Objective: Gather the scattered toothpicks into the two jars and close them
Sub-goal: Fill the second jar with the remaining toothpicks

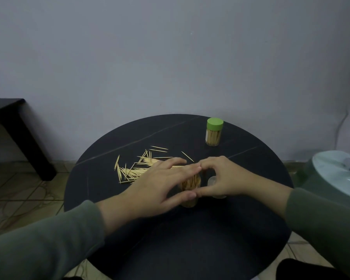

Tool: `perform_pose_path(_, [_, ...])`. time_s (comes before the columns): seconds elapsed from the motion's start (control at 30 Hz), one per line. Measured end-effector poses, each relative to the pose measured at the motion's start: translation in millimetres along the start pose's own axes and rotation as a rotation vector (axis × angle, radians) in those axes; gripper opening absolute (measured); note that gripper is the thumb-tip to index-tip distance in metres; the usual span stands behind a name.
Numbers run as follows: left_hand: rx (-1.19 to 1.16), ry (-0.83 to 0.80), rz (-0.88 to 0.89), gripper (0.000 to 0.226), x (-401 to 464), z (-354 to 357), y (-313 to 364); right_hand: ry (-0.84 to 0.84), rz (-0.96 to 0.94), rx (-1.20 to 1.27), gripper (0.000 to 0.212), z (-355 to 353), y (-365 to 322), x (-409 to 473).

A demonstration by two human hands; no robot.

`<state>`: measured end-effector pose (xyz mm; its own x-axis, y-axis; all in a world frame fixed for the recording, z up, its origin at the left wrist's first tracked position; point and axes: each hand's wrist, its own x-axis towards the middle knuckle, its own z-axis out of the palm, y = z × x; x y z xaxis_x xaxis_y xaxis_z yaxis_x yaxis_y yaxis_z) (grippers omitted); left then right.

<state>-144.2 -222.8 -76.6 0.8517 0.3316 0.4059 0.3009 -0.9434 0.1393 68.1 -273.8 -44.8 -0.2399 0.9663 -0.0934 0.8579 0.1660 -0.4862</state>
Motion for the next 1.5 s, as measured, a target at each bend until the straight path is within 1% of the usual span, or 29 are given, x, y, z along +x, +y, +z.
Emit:
perform_pose_path(0.1, [0.001, 0.074, 0.063, 0.038, 1, -3, -4, 0.004, -0.016, 0.018, 0.055, 1, 1, 0])
perform_pose_path(0.17, [0.011, 0.114, 0.100, 0.031, 1, -5, -7, 0.017, -0.029, 0.037, 0.057, 1, 1, 0])
perform_pose_path(0.23, [0.012, 0.130, 0.103, 0.032, 0, -6, -10, 0.027, -0.034, 0.034, 0.064, 2, 2, 1])
perform_pose_path(0.37, [0.019, 0.161, -0.008, 0.044, -2, -7, -15, 0.020, -0.015, -0.006, 0.072, 0, 2, 3])
perform_pose_path(0.43, [0.044, 0.113, -0.018, 0.050, -3, -7, -15, 0.019, -0.022, -0.008, 0.070, 0, 2, 3])
perform_pose_path(0.57, [0.106, -0.031, 0.067, 0.055, -5, -4, -11, 0.021, -0.038, 0.003, 0.055, 0, 1, 3])
perform_pose_path(0.63, [0.106, -0.032, 0.068, 0.055, -5, -3, -10, 0.017, -0.044, 0.017, 0.056, 0, 2, 3])
perform_pose_path(0.7, [0.102, 0.008, 0.073, 0.055, -4, -3, -9, 0.015, -0.050, 0.016, 0.057, 0, 3, 4])
perform_pose_path(0.8, [0.083, 0.041, 0.102, 0.056, -4, -7, -8, 0.020, -0.058, -0.003, 0.053, -1, 1, 4])
perform_pose_path(0.9, [0.150, 0.006, 0.161, 0.053, -3, -7, -7, 0.009, -0.061, 0.001, 0.049, 0, 2, 6])
perform_pose_path(0.97, [0.136, -0.025, 0.145, 0.051, -3, -5, -8, -0.003, -0.046, -0.005, 0.047, 0, 4, 8])
perform_pose_path(1.0, [0.104, -0.031, 0.132, 0.051, -4, -4, -8, -0.016, -0.038, -0.013, 0.050, -1, 3, 9])
perform_pose_path(1.07, [0.020, -0.011, 0.100, 0.052, -5, -4, -10, -0.078, -0.032, -0.081, 0.065, -7, 2, 10])
perform_pose_path(1.1, [-0.020, 0.013, 0.069, 0.052, -6, -6, -11, -0.129, -0.026, -0.130, 0.072, -11, 0, 11])
perform_pose_path(1.17, [-0.057, 0.078, -0.030, 0.052, -5, -9, -14, -0.221, -0.021, -0.163, 0.077, -19, -2, 12])
perform_pose_path(1.2, [-0.052, 0.104, -0.106, 0.053, -6, -10, -18, -0.249, -0.031, -0.163, 0.077, -22, -1, 14])
perform_pose_path(1.27, [-0.008, 0.124, -0.324, 0.061, -7, -10, -29, -0.266, -0.037, -0.182, 0.074, -26, 0, 21])
perform_pose_path(1.33, [0.078, 0.101, -0.589, 0.070, -10, -10, -41, -0.211, -0.011, -0.190, 0.062, -23, 3, 31])
perform_pose_path(1.4, [0.181, 0.012, -0.850, 0.074, -15, -9, -54, -0.074, 0.005, -0.249, 0.045, -16, 6, 42])
perform_pose_path(1.43, [0.227, -0.041, -0.957, 0.075, -19, -10, -60, 0.006, 0.009, -0.288, 0.041, -12, 7, 47])
perform_pose_path(1.5, [0.293, -0.127, -1.125, 0.081, -26, -12, -70, 0.127, 0.039, -0.323, 0.045, -4, 8, 58])
